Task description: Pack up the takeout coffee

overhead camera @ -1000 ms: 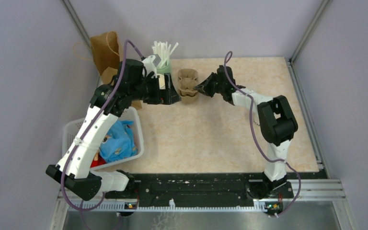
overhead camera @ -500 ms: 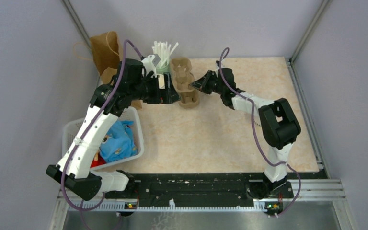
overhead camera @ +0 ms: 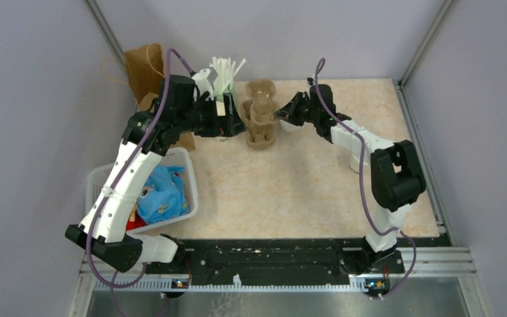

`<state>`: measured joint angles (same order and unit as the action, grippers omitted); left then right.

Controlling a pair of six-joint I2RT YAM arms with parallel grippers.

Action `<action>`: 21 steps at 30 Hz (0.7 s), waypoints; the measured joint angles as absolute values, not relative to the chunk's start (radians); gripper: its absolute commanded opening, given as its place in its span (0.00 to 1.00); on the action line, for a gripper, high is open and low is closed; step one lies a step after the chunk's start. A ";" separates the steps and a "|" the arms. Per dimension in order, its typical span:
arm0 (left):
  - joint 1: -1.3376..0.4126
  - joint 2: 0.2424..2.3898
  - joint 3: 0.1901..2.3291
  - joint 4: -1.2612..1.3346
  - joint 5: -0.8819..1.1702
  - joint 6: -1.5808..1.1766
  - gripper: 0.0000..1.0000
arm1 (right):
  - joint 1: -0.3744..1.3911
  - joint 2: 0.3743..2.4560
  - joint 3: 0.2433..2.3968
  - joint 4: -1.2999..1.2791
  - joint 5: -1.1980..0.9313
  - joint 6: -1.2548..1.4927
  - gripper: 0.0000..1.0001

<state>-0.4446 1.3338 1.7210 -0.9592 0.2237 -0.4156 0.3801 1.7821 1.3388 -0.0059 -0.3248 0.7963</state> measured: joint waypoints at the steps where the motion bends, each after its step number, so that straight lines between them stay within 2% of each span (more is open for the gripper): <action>1: -0.437 1.341 1.731 -0.959 0.223 -0.416 0.98 | 0.372 1.752 1.349 -0.060 -0.336 0.762 0.00; 5: -0.414 1.369 1.741 -0.957 0.246 -0.430 0.97 | 0.349 1.633 1.357 -0.207 -0.413 0.635 0.00; 11: -0.395 1.403 1.741 -0.920 0.315 -0.476 0.88 | 0.365 1.443 1.343 -0.374 -0.587 0.436 0.00; 15: -0.388 1.412 1.741 -0.918 0.326 -0.477 0.86 | 0.384 1.338 1.294 -0.434 -0.663 0.348 0.00; 21: -0.381 1.414 1.740 -0.931 0.326 -0.474 0.76 | 0.402 1.265 1.217 -0.480 -0.765 0.299 0.00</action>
